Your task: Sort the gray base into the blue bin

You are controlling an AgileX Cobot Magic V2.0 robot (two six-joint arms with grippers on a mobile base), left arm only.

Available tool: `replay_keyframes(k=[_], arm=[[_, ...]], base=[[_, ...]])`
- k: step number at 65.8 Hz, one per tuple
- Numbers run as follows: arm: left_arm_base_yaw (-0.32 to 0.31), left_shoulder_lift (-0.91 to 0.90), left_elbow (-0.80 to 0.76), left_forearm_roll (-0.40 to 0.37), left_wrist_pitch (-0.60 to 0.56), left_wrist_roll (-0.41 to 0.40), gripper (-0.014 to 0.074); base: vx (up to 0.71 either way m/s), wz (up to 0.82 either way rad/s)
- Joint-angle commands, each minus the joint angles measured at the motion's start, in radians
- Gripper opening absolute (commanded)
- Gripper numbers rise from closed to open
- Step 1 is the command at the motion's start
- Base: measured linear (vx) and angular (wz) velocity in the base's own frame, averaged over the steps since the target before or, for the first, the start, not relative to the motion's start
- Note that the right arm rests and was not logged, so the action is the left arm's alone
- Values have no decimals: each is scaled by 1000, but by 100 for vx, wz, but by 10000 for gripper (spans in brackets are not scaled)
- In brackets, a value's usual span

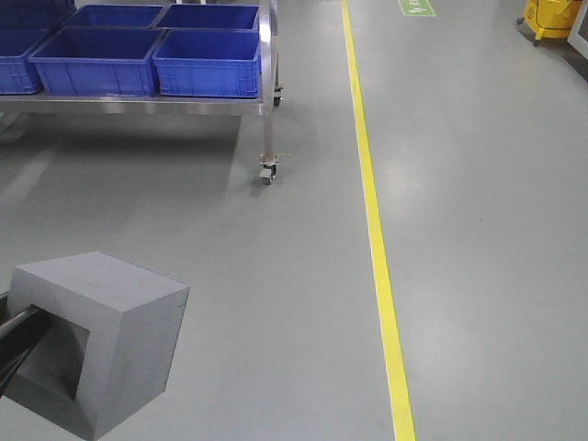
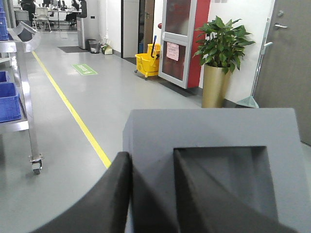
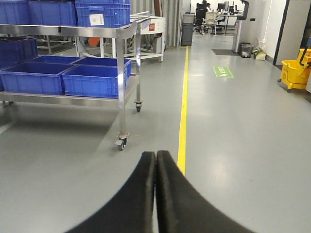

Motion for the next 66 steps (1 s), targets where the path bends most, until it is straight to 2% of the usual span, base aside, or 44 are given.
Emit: replay_keyframes(k=[1, 66], arm=[[-3, 3, -30, -8, -111, -7, -6], [-3, 3, -30, -8, -111, -7, -6]], base=[[36, -3], [38, -4]])
